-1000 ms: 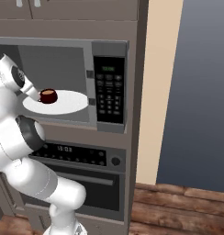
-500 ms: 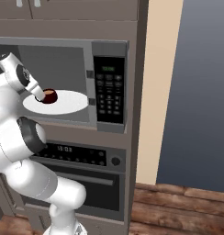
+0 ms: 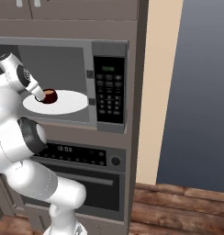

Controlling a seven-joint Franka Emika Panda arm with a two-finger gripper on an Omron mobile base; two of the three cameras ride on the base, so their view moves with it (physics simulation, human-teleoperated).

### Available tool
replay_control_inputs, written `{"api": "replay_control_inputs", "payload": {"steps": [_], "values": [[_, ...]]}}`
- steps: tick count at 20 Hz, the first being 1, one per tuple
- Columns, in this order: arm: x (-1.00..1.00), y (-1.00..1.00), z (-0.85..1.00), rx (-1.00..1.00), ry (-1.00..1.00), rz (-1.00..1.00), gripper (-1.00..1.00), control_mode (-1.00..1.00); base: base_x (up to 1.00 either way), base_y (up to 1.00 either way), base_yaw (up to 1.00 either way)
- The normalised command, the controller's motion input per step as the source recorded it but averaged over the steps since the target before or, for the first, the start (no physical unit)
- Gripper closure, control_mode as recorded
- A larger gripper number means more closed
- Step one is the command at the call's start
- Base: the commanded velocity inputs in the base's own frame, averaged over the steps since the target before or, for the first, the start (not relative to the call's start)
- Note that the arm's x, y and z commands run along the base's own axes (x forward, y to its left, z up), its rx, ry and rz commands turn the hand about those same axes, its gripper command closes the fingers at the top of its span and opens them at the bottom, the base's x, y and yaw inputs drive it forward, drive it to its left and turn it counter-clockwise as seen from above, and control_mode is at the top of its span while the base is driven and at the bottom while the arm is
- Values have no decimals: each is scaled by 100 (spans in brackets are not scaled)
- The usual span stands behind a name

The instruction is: Pick the cup of tea, navigate to the dining table, and place it on the saucer.

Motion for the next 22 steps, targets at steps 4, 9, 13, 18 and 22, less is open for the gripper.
{"api": "replay_control_inputs", "payload": {"steps": [4,9,13,18,22], "values": [[1,0,0,0,0,0,-100,-100,0,0,0],[13,9,0,0,0,0,-100,-100,0,0,0],[14,11,-2,0,0,0,-100,-100,0,0,0],[7,4,-6,0,0,0,-100,-100,0,0,0],[0,0,-1,0,0,0,-100,-100,0,0,0]]}}
